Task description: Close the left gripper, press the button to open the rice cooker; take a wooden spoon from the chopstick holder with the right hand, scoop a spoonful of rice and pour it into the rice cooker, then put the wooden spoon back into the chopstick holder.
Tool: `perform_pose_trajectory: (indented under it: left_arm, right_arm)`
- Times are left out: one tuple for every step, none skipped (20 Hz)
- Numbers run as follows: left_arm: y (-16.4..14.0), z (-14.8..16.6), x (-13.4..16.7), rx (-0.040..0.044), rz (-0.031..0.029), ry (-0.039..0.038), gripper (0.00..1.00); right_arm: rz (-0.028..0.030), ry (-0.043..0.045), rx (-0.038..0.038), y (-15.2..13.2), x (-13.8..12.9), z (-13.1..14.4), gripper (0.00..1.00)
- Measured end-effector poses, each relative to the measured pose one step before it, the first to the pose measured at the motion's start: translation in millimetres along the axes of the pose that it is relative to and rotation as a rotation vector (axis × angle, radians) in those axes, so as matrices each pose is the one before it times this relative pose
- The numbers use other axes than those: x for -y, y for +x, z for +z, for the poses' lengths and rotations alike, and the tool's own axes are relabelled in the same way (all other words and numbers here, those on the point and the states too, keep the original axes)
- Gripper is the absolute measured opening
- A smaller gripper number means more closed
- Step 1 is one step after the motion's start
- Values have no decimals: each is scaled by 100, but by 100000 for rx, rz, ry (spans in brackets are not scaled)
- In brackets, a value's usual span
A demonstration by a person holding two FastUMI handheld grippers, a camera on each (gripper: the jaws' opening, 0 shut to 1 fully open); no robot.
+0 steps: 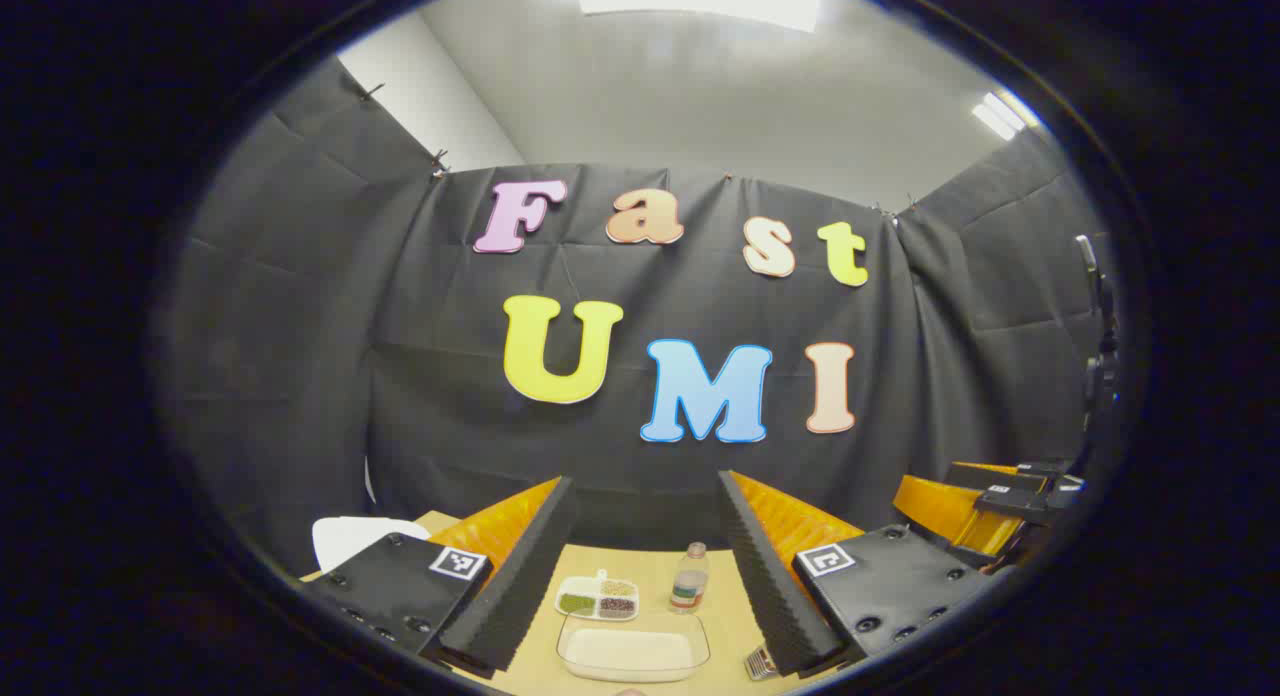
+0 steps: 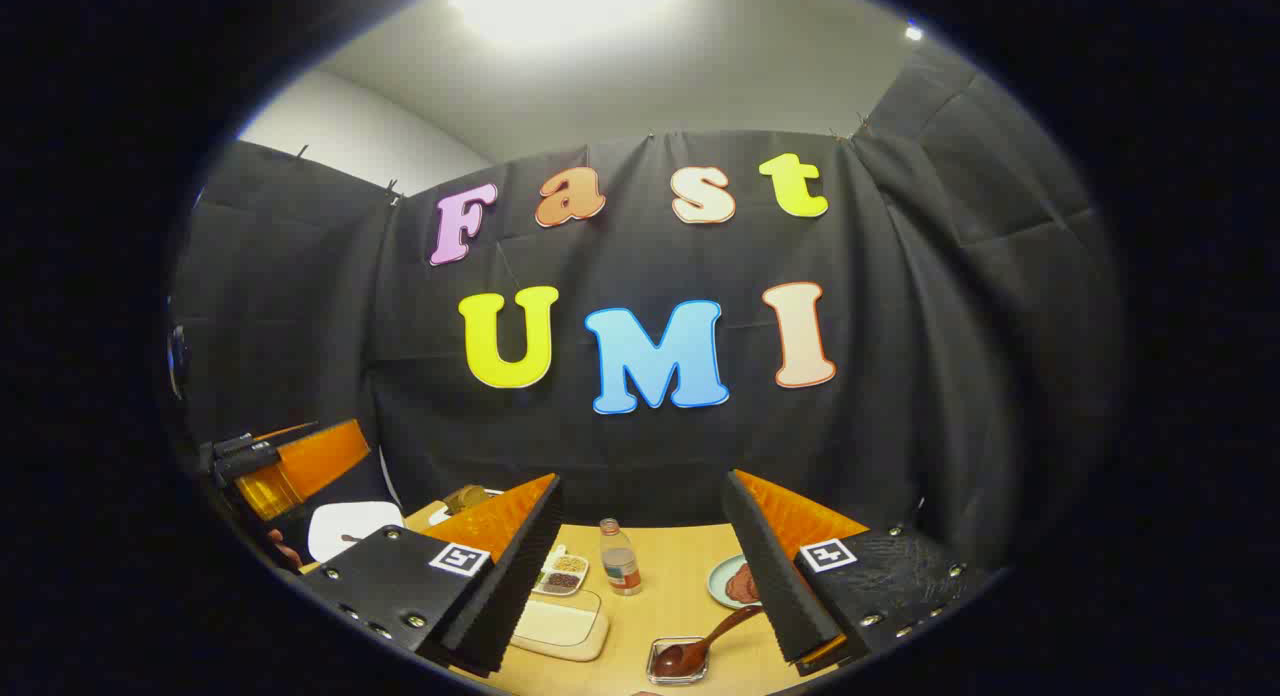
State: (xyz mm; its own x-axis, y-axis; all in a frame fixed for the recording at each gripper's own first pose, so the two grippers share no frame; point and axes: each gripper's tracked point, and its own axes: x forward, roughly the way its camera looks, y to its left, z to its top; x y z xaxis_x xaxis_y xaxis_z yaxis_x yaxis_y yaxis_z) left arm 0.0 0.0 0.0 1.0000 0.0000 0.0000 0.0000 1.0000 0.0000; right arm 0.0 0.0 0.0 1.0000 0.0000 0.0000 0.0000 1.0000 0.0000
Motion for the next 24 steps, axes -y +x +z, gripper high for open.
perform_pose_trajectory:
  left_arm:
    - [86,193,8,42,67,448,97]
    - [184,27,-128,351,-313,508,97]
    - [136,247,-50,451,-808,499,96]
    - [265,-277,-162,-1586,-1103,644,96]
    - [47,-195,-319,-1523,-607,1244,96]
    - [287,322,-427,853,-180,1663,97]
    - [236,450,-335,814,-647,929,97]
    - [86,-30,-27,-72,-1249,-250,98]
    - [156,60,-105,410,-1098,-928,97]
    - [176,1,-167,525,-899,-1321,97]
    - [183,-47,-242,-831,-524,-1528,97]
    - [226,-218,-418,-794,65,-1774,96]
    - [131,53,-525,190,500,-1518,97]
    - [212,132,-580,464,935,-1138,96]
    - [92,-123,-508,-335,608,-844,97]
    - [-36,-273,-189,-832,-39,-230,96]
    - [15,-137,-320,-749,185,497,97]
    - [111,-156,-209,-178,-154,540,96]
    - [74,-24,-79,6,-545,224,96]
    - [-160,-51,213,721,-890,-339,96]
    - [58,31,-21,667,-730,-293,97]
    - [1,-439,-445,-557,296,482,97]
    - [6,-477,-585,-1561,459,984,97]
    - [72,-776,-519,-1507,523,774,96]
  right_arm:
    - [-289,84,-475,316,101,-268,97]
    - [-465,-112,384,122,53,182,97]
    - [-1552,137,1304,169,-52,460,97]
    - [-2441,411,110,176,108,450,97]
    - [-1313,847,-94,-144,-249,-66,97]
    - [-734,1324,727,-7,-453,338,98]
    - [-286,632,786,21,-419,298,98]
    - [-914,-225,283,120,-247,91,98]
    - [-321,-323,392,23,-252,-79,98]
    - [-349,-472,838,118,-500,231,98]
    - [-475,-519,-112,-11,-239,21,98]
    - [507,-489,-448,-72,-411,-43,98]
    - [678,-751,390,-34,-604,-2,98]
    - [134,-1082,344,89,-270,128,98]
    - [-81,-960,-161,88,-164,-16,98]
    - [361,-123,-95,41,-186,-28,98]
    - [331,111,92,54,-386,-33,98]
    - [388,47,18,57,-172,11,98]
    - [389,-258,-191,31,-189,-142,98]
    - [265,-209,-325,16,-83,-175,98]
    - [477,75,-198,-43,-213,-190,98]
    - [534,58,-261,47,-231,-175,98]
    - [303,-158,-609,73,-111,-255,98]
    - [366,-165,-654,35,-121,-261,98]
